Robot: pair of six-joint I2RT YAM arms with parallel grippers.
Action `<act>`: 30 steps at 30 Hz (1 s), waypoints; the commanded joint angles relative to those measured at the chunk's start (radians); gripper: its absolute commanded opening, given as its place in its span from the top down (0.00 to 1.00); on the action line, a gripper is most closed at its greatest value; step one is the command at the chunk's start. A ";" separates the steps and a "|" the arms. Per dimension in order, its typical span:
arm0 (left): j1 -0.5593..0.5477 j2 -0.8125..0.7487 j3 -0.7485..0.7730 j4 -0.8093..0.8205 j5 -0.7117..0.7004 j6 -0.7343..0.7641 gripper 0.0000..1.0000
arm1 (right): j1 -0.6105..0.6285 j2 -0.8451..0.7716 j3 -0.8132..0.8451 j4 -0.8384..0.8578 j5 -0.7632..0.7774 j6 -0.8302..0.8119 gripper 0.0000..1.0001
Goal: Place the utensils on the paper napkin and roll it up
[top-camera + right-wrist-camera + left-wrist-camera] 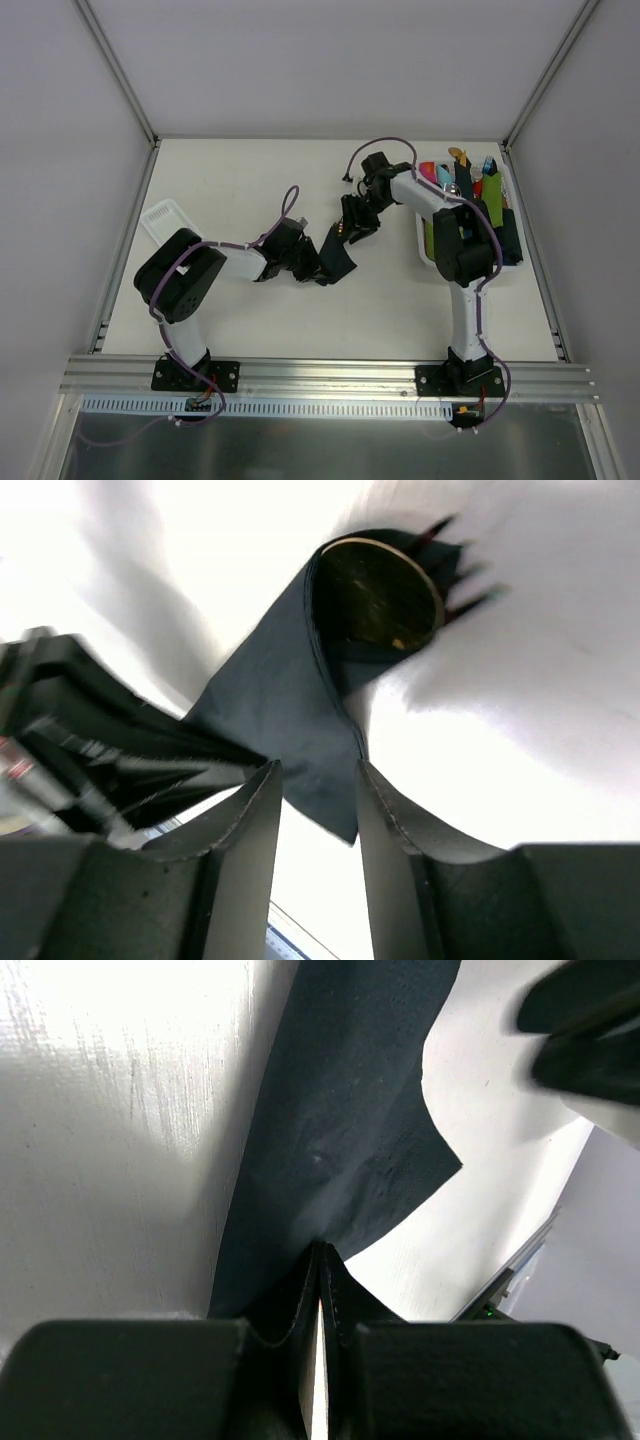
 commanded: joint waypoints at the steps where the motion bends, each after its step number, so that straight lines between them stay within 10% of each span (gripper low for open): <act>1: -0.002 0.059 -0.047 -0.062 -0.058 -0.027 1.00 | -0.021 -0.141 0.037 0.009 -0.007 -0.032 0.63; 24: 0.001 0.059 -0.038 0.013 -0.010 -0.025 1.00 | 0.049 0.020 -0.144 0.159 -0.003 0.105 0.84; 30: -0.001 -0.109 -0.008 -0.032 -0.018 0.048 0.74 | 0.066 0.030 -0.133 0.118 0.071 0.087 0.85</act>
